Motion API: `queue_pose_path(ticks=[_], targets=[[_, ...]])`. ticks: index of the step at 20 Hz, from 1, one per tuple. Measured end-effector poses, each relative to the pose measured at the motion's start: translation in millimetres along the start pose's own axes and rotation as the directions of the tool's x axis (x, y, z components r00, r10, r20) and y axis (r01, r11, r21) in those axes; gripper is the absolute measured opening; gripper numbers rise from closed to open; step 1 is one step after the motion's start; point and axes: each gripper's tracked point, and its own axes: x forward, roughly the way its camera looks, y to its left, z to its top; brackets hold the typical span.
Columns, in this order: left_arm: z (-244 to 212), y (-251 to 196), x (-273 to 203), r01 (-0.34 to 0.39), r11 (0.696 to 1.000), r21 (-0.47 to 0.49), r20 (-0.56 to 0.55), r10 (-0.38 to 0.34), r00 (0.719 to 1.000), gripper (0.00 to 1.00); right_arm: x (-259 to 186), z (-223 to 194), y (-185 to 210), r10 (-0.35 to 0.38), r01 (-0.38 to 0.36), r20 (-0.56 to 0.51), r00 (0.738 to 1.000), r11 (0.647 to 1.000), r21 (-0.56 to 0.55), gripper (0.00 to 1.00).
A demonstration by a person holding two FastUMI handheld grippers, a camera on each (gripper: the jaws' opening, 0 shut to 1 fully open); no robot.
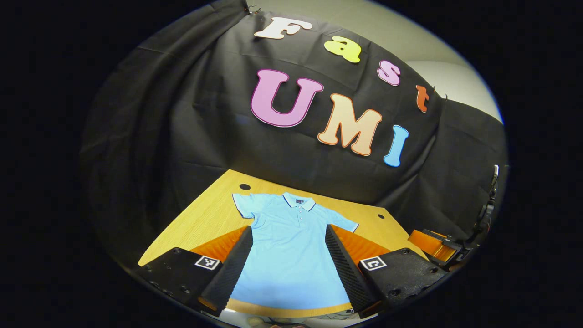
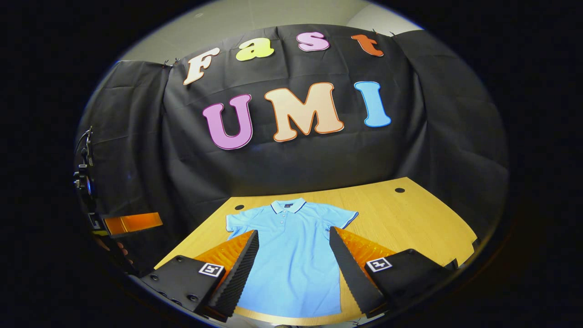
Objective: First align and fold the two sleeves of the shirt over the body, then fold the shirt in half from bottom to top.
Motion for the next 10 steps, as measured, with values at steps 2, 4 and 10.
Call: queue_pose_path(ticks=[2,4,10], targets=[[-3,1,-1,-0.001,1.000,-0.008,-0.006,0.000,1.000,0.95,1,-1,1,0.001,-0.001,-0.007,1.000,1.000,0.000,0.97],[-5,3,-2,0.000,1.000,-0.018,-0.011,0.000,1.000,0.95,4,-2,2,0.005,-0.005,-0.015,1.000,1.000,-0.002,0.97],[-5,2,3,0.035,0.999,-0.023,-0.025,-0.035,0.999,0.96,31,9,-2,-0.004,0.005,-0.018,1.000,1.000,0.021,0.97]])
